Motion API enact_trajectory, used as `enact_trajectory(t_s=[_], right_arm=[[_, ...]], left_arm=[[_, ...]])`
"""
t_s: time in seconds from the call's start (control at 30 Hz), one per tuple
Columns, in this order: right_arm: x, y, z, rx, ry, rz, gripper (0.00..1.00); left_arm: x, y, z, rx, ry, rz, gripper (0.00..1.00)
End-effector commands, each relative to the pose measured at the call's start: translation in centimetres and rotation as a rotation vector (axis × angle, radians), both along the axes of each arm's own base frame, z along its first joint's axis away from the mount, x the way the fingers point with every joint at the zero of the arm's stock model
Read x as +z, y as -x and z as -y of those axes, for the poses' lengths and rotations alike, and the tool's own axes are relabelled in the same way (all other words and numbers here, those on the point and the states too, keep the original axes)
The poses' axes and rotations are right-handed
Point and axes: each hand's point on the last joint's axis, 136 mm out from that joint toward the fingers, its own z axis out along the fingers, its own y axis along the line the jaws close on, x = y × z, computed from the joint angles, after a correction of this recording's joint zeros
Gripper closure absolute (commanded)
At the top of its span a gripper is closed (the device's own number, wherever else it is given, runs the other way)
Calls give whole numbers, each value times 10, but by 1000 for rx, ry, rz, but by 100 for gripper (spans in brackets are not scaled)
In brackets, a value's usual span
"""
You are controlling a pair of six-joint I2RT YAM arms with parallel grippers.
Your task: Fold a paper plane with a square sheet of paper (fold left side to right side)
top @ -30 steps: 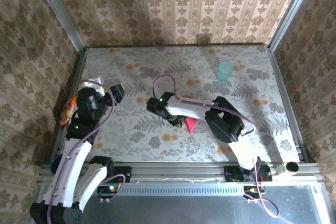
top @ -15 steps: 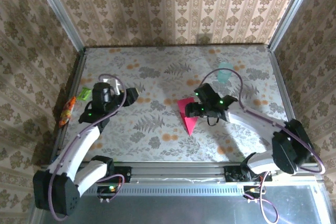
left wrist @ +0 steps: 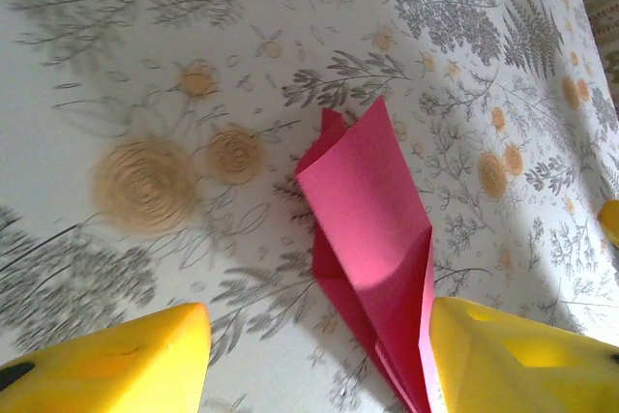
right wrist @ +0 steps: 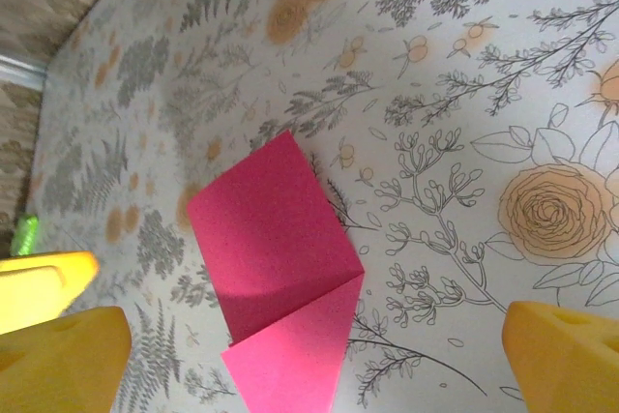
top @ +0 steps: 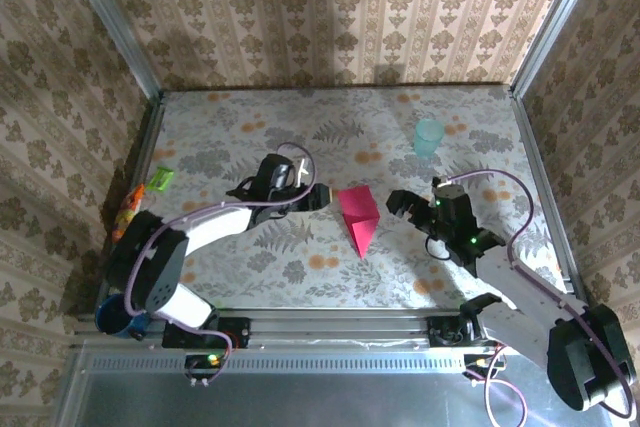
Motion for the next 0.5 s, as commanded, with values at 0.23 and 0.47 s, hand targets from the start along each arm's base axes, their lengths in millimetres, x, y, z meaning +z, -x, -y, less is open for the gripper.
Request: enact_trajectory(t_s=[0.23, 0.47], right_arm=[[4, -7, 5, -69, -161, 17, 0], [6, -8, 5, -42, -159, 22, 0]], left_arm=[[-13, -14, 54, -63, 104, -52, 42], [-34, -12, 67, -83, 108, -113, 49]])
